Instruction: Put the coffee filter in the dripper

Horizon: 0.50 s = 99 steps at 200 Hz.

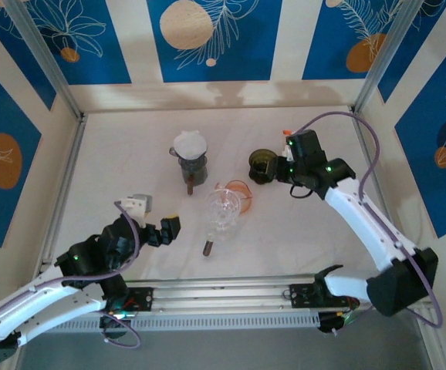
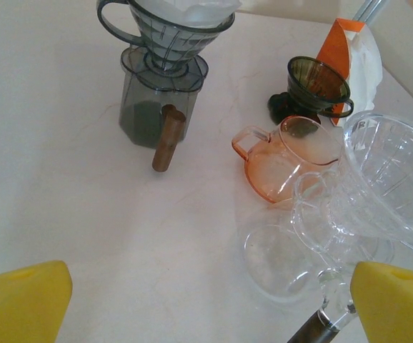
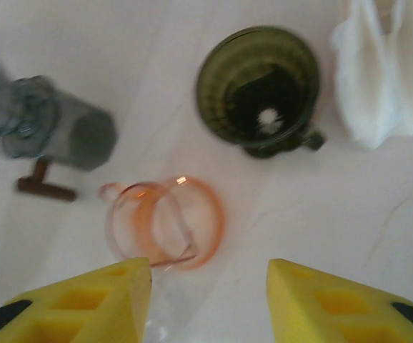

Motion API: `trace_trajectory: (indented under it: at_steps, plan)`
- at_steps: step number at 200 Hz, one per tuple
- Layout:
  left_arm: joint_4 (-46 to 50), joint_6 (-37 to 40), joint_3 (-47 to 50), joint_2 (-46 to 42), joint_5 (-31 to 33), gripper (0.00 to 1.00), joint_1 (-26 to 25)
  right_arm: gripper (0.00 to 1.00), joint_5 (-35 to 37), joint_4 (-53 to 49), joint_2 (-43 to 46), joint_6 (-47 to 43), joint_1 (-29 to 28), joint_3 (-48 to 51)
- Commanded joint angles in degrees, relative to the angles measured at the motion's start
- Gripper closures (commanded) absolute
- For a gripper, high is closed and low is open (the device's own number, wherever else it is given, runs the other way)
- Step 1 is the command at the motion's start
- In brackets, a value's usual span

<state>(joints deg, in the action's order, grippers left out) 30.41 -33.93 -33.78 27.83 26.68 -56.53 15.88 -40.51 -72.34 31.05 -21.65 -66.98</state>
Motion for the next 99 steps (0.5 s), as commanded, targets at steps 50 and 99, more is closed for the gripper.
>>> trace_trajectory:
  at_steps: [50, 99]
  plan:
    - [-0.6, 0.5, 0.0, 0.4, 1.5, 0.00, -0.4, 0.72, 6.0, 6.7, -19.5, -5.5, 9.0, -8.6]
    - [-0.8, 0.6, -0.1, 1.0, 2.0, 0.00, -0.4, 0.76, 10.3, 4.9, -27.2, -7.8, 10.4, -14.6]
